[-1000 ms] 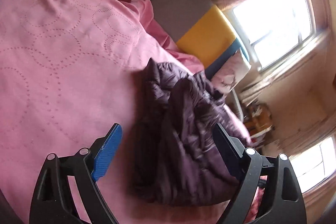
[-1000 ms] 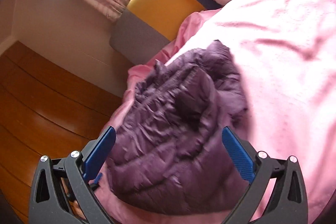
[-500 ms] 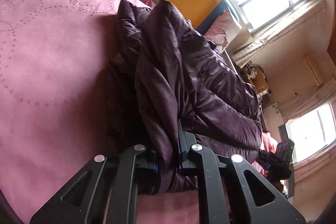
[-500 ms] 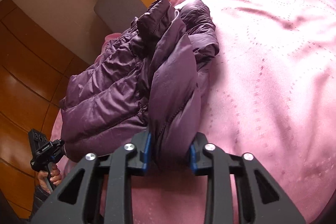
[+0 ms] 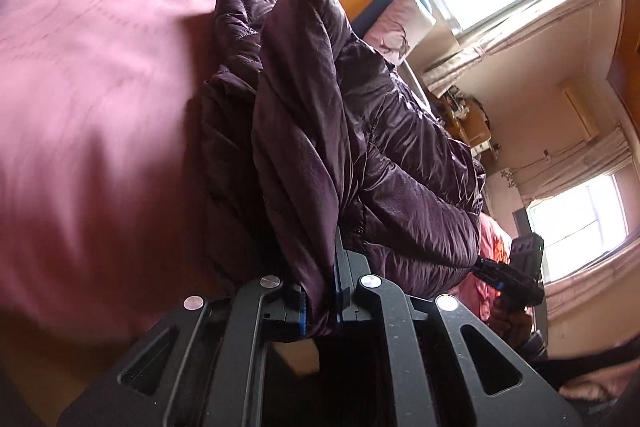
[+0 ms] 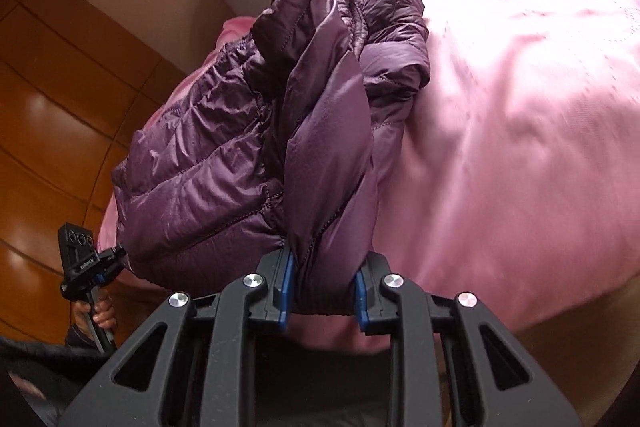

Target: Fold large clothes

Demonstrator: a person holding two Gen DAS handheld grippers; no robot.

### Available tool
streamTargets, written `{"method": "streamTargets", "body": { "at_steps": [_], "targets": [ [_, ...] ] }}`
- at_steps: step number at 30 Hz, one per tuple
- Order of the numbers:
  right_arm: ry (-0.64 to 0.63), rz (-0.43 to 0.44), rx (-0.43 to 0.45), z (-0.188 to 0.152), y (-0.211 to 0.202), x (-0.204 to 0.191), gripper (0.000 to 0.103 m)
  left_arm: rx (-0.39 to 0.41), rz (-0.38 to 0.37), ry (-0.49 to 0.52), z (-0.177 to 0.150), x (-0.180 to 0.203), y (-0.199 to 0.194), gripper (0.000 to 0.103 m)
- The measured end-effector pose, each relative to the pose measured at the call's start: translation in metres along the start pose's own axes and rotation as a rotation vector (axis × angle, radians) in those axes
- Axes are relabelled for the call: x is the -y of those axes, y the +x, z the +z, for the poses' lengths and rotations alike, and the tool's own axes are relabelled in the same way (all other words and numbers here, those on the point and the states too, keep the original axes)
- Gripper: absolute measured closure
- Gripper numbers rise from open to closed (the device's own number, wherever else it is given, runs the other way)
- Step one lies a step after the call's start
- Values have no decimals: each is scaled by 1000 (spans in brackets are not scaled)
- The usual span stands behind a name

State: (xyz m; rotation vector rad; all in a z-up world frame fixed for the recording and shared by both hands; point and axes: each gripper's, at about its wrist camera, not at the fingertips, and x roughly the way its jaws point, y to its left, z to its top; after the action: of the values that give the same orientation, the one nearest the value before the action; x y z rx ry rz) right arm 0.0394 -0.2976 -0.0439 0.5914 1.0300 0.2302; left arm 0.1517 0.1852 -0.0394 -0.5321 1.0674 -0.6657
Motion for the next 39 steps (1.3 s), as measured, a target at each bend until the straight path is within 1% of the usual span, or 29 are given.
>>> {"method": "streamTargets", "body": {
  "at_steps": [1, 2, 3, 4, 5, 6, 8, 10, 13, 15, 16, 17, 18, 19, 20, 22, 23, 24, 26, 29, 31, 34, 36, 39],
  "targets": [
    [-7, -2, -13, -2, -2, 0, 79, -1, 21, 2, -5, 1, -5, 91],
    [-18, -9, -23, -4, -5, -1, 69, 8, 50, 13, -7, 2, -10, 80],
    [-26, -24, -20, 3, -10, 2, 65, 24, 89, 30, -7, 4, -14, 71],
    [-33, -40, -5, 6, -13, 0, 55, 53, 131, 46, -4, 5, -21, 46],
    [-39, -49, 24, 13, -18, -1, 45, 83, 150, 53, 1, 6, -26, 31],
    [-43, -58, 56, 20, -21, -1, 42, 122, 165, 60, 7, 6, -30, 31],
    [-73, -96, 126, 39, -26, -6, 39, 119, 154, 60, 21, 5, -26, 31],
    [-95, -124, 166, 55, -25, -10, 35, 147, 150, 61, 31, 5, -25, 31],
    [-120, -170, 194, 80, -12, -14, 35, 161, 158, 77, 50, 11, -10, 31],
    [-137, -175, 198, 90, -2, -14, 35, 168, 153, 88, 58, 14, -2, 33],
    [-151, -178, 195, 93, 2, -17, 39, 168, 147, 93, 61, 14, 2, 38],
    [-175, -187, 189, 97, 7, -21, 46, 162, 146, 96, 64, 13, 5, 55],
    [-188, -192, 183, 96, 12, -25, 53, 151, 141, 103, 64, 16, 10, 67],
    [-199, -195, 177, 93, 11, -25, 69, 152, 153, 119, 66, 18, 13, 88],
    [-213, -208, 170, 94, 12, -28, 81, 163, 164, 133, 63, 22, 10, 97],
    [-235, -222, 170, 93, 14, -41, 90, 190, 182, 175, 60, 29, 3, 101],
    [-239, -220, 179, 90, 8, -45, 92, 202, 197, 194, 60, 34, 0, 102],
    [-241, -217, 192, 88, 9, -52, 92, 215, 208, 210, 60, 38, -5, 102],
    [-235, -198, 231, 90, -7, -57, 93, 249, 220, 237, 61, 46, -17, 102],
    [-221, -159, 287, 99, -26, -68, 93, 292, 221, 251, 70, 53, -28, 102],
    [-212, -144, 315, 110, -31, -74, 93, 315, 224, 258, 81, 57, -31, 102],
    [-192, -148, 352, 129, -28, -80, 93, 350, 241, 273, 104, 62, -29, 102],
    [-159, -148, 372, 146, -20, -79, 93, 367, 247, 274, 121, 65, -24, 102],
    [-128, -174, 388, 171, -4, -79, 93, 378, 284, 272, 153, 63, -6, 102]
  ]
}}
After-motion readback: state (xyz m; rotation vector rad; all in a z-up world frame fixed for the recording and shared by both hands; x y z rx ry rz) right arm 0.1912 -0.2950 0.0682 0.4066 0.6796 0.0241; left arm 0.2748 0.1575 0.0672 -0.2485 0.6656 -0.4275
